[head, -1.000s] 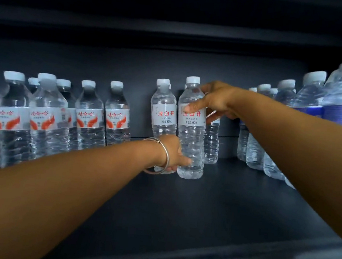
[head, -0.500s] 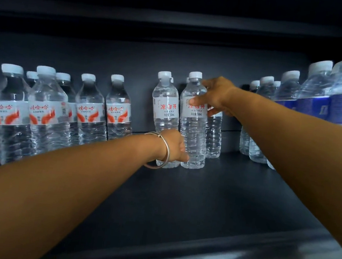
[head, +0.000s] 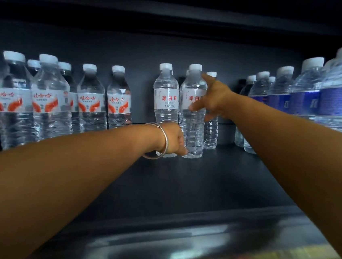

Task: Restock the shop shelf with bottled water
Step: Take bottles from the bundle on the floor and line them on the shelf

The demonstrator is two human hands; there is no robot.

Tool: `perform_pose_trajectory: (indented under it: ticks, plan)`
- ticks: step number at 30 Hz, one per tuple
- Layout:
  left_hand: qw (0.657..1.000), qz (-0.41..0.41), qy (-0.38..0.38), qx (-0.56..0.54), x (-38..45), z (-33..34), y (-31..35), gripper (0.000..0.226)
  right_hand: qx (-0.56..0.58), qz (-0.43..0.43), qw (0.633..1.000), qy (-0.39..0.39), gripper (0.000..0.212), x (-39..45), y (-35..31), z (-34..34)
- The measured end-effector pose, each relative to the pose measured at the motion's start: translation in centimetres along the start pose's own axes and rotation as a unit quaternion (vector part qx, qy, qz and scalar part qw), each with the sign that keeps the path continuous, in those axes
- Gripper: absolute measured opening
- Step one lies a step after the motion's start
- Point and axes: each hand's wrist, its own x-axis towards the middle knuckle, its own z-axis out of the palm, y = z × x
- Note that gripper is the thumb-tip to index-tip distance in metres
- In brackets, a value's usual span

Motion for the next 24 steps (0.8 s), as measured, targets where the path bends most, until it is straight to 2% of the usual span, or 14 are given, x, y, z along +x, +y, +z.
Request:
perform_pose_trajectory:
  ticks: [9, 13, 15, 17, 19, 22, 24]
  plan:
    - [1.0, 0.01, -0.002, 0.006, -0.5, -0.1, 0.8, 0.025, -0.038, 0.0, 0.998, 0.048, 0.094, -0.4, 0.4, 0.5]
    - [1.0, 0.002, 0.002, 0.007, -0.9, -0.4, 1.5, 0.025, -0.096, -0.008, 0.995, 0.038, 0.1, -1.1, 0.6, -0.3]
    - [1.0, 0.0, 0.011, 0.016, -1.4, -0.6, 2.4, 0.027, -0.149, -0.018, 0.988, 0.025, 0.093, -2.1, 0.6, -1.3]
    - [0.999, -0.005, 0.021, 0.027, -2.3, -0.8, 3.9, 0.03, -0.273, -0.04, 0.961, 0.003, 0.069, -3.8, 0.8, -2.6]
    - [0.998, -0.007, 0.027, 0.049, -3.4, -1.0, 5.9, 0.029, -0.392, -0.07, 0.917, -0.021, 0.047, -6.0, 0.8, -4.0]
    - [0.998, 0.0, 0.043, 0.045, -5.6, -1.1, 9.8, 0.019, -0.461, -0.102, 0.88, -0.045, 0.04, -10.6, 1.0, -6.8]
    - [0.998, 0.005, 0.052, 0.037, -7.3, -0.7, 13.0, 0.029, -0.471, -0.101, 0.875, -0.053, 0.041, -14.5, 1.6, -9.1]
